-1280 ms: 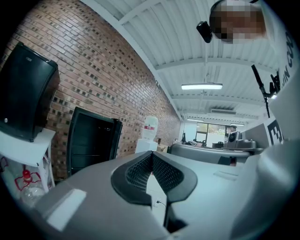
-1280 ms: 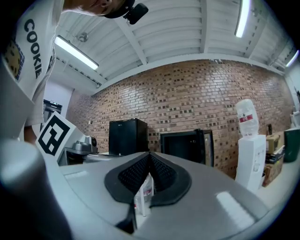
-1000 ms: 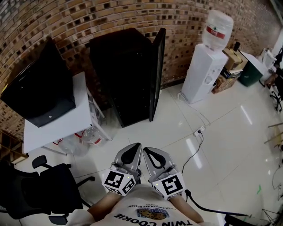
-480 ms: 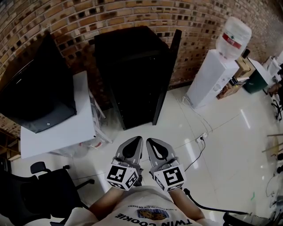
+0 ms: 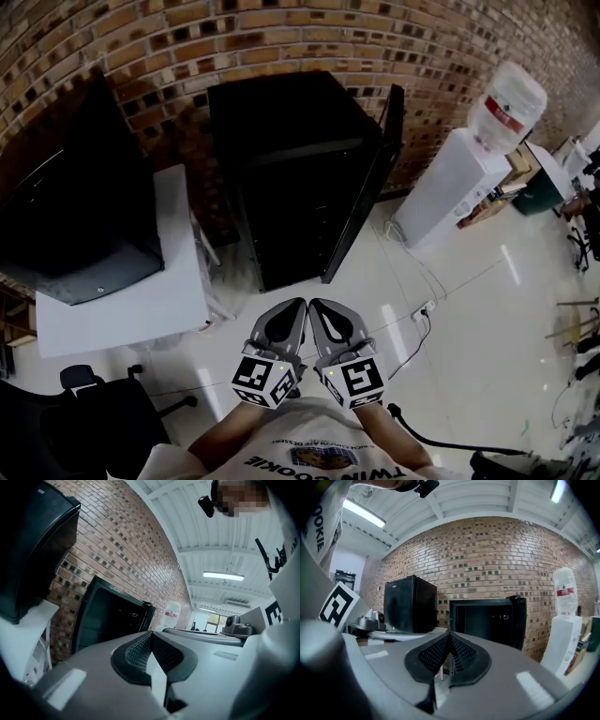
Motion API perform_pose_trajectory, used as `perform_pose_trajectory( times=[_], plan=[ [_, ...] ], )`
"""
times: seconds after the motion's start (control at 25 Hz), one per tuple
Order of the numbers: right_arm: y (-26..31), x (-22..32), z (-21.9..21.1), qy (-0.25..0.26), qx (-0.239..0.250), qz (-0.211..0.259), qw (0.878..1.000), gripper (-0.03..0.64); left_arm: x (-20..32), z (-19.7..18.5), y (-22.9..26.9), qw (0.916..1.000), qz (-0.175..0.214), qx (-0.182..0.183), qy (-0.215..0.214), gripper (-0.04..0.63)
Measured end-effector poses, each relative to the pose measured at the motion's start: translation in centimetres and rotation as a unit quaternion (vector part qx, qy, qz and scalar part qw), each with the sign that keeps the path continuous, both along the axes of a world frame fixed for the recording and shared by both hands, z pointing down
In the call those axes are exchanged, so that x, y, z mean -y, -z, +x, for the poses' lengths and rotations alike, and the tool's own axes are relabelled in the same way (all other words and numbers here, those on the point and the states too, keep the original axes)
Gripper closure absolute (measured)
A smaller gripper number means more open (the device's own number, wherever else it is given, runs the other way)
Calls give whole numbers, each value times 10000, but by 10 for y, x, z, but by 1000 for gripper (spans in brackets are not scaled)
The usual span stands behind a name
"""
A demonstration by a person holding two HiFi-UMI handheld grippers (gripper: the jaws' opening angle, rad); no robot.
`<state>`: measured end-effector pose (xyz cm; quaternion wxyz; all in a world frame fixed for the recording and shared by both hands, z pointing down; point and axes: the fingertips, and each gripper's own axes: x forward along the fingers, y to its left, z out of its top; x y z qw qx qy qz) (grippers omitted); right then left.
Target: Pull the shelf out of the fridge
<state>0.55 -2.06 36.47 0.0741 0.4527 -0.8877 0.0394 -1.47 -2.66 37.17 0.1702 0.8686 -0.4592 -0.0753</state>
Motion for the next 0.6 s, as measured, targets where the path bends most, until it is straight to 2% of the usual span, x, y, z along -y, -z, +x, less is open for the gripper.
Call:
perform_pose_trajectory(
  times=[0.32,0.6],
  plan=[
    [6,35,-23,52,-268,90,9996,612,42,-22,4,9999,92,-118,-61,595],
    [9,54,-27,25,-255,191,9995,612,57,-23,1,9998,58,-181,-95,595]
  ],
)
